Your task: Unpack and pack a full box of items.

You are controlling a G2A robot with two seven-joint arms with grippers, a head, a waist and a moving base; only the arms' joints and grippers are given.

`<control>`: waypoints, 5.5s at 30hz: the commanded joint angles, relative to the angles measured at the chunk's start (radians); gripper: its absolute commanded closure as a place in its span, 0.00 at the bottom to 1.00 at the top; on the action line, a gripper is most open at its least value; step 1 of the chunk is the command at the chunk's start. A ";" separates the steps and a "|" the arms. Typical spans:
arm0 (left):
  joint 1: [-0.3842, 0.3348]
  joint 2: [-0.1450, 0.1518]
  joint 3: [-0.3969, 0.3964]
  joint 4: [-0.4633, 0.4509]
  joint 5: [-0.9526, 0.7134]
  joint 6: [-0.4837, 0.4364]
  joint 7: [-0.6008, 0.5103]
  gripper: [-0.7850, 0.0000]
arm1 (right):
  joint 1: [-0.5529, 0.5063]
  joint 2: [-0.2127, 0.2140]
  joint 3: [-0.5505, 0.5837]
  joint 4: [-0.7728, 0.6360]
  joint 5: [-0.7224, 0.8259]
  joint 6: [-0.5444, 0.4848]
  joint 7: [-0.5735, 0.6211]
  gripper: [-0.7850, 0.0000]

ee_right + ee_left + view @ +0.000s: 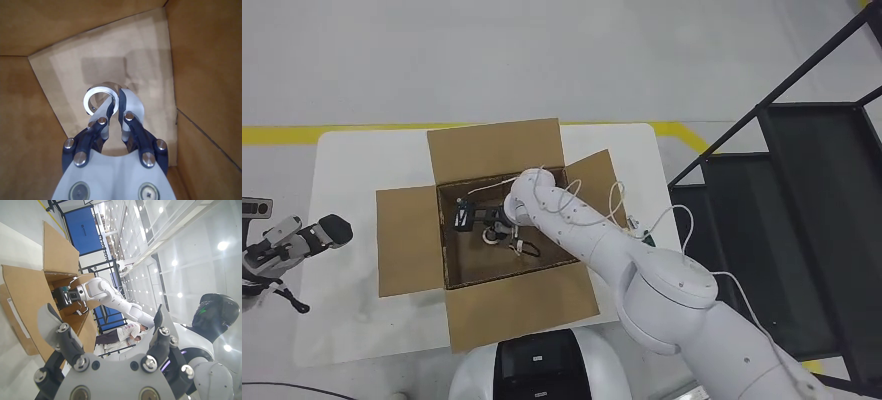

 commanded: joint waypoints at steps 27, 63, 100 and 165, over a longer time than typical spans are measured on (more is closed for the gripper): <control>0.002 -0.010 0.004 0.030 0.147 0.020 0.145 0.00 | -0.315 0.355 0.408 -0.845 -0.100 -0.186 -0.049 1.00; -0.213 -0.085 0.215 0.155 0.340 0.117 0.083 1.00 | -0.713 0.475 0.693 -1.333 -0.148 -0.099 -0.124 1.00; -0.267 -0.128 0.106 0.299 0.208 0.087 0.153 0.00 | -0.713 0.475 0.693 -1.333 -0.148 -0.099 -0.124 1.00; 0.092 -0.138 -0.208 -0.070 0.026 -0.022 0.141 0.00 | -1.271 0.566 1.207 -1.222 -0.090 0.286 -0.063 1.00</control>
